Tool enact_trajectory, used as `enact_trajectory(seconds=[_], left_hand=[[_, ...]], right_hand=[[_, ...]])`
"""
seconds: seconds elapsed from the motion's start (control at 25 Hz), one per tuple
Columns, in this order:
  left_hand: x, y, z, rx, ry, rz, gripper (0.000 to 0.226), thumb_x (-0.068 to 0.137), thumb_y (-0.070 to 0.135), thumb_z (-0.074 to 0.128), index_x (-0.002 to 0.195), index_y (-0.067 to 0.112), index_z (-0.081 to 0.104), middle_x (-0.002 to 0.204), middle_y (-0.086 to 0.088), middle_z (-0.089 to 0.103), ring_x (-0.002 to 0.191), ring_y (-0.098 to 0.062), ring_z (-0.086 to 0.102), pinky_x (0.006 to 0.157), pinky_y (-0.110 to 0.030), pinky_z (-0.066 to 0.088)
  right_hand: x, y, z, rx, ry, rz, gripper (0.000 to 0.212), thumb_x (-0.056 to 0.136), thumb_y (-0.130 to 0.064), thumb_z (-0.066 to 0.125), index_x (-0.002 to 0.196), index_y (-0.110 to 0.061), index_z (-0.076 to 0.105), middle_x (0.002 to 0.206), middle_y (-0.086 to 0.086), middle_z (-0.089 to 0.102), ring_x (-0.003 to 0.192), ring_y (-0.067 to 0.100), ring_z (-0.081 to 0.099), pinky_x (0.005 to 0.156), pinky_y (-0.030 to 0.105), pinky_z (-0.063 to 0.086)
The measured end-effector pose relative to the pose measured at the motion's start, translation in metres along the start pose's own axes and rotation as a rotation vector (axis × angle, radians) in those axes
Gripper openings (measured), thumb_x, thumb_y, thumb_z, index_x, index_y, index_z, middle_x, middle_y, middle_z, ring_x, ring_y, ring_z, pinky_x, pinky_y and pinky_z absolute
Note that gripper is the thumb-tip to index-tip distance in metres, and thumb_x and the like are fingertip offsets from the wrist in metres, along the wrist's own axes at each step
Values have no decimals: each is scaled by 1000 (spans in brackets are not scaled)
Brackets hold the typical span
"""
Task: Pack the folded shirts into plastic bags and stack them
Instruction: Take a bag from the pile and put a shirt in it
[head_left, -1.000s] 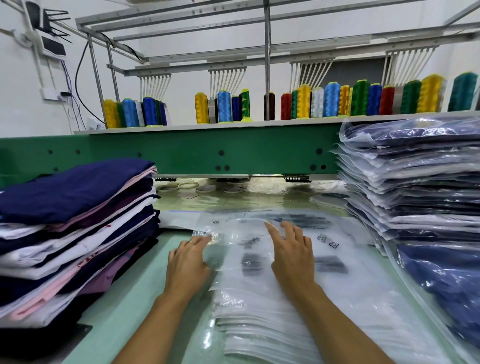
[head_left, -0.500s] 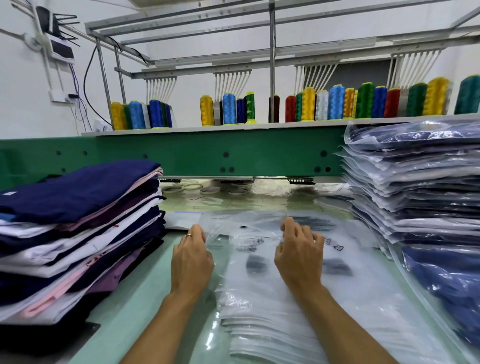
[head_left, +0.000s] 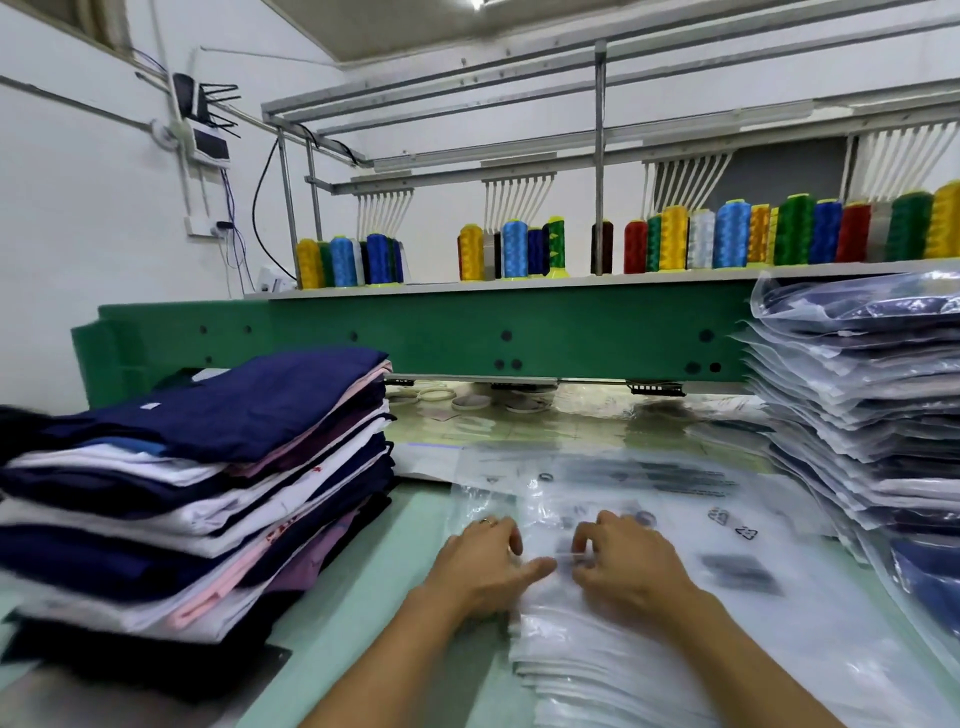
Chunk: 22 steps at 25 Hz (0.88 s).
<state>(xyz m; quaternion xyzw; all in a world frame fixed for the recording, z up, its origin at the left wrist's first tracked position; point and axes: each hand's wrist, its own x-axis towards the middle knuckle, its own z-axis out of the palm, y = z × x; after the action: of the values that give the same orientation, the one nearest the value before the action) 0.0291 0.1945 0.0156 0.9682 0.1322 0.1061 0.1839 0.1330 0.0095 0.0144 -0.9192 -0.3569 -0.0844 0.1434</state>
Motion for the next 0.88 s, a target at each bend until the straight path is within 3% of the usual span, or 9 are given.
enact_trajectory(seconds=[0.08,0.24,0.32,0.4,0.48,0.56,0.6,0.8,0.88], left_hand=[[2,-6,-29,4,-4,7,50,84,73,52,108,29,55,108,6,63,99,-18,60,84,-39,50],[3,-27,-112,378,284,21,37,88,23,59,123,21,50,123,-2,62,114,-25,55,89,-37,42],[-6,-44,-159,608,361,-71,43,86,24,60,127,18,47,131,-5,56,121,-29,49,94,-42,38],[-19,-63,-202,716,305,-245,48,89,29,59,133,16,43,139,-9,48,128,-33,42,100,-46,36],[-33,-80,-238,648,226,-393,34,89,26,59,120,15,51,132,-12,51,123,-35,46,92,-47,41],[-43,-94,-265,512,257,-425,12,88,24,60,90,14,54,106,-11,61,97,-33,58,75,-39,46],[-47,-100,-275,459,294,-417,14,88,24,60,83,13,53,96,-9,62,86,-32,59,69,-37,46],[-60,-119,-302,237,481,-387,14,92,14,53,94,5,63,93,-16,65,85,-36,63,79,-43,56],[-60,-120,-308,174,526,-354,18,89,12,53,97,12,69,91,-14,68,85,-37,64,80,-45,57]], right_hand=[[10,-9,-9,-12,7,-10,25,79,-55,53,92,-36,64,95,-13,63,86,9,56,75,30,45],[35,-62,-25,106,57,-33,18,83,-44,54,92,-34,67,88,-15,67,81,8,61,73,28,51],[51,-102,-32,214,98,-53,11,85,-37,56,88,-35,66,83,-19,66,78,5,62,68,28,52],[64,-144,-41,366,112,-83,11,83,-31,57,84,-34,67,77,-19,65,75,4,62,63,27,49],[74,-186,-48,516,81,-136,13,80,-25,56,80,-30,68,74,-13,68,74,9,65,64,30,52],[81,-220,-54,659,38,-185,14,76,-19,56,77,-25,69,71,-6,72,72,17,70,67,34,56],[83,-233,-56,717,26,-199,15,76,-17,55,77,-23,69,70,-3,73,69,20,70,66,35,56],[98,-275,-60,1089,-15,-156,22,90,-4,47,94,-9,68,79,10,74,64,17,64,59,28,51],[104,-287,-63,1229,-27,-137,24,94,-4,44,99,-8,68,83,11,71,68,17,64,61,27,53]])
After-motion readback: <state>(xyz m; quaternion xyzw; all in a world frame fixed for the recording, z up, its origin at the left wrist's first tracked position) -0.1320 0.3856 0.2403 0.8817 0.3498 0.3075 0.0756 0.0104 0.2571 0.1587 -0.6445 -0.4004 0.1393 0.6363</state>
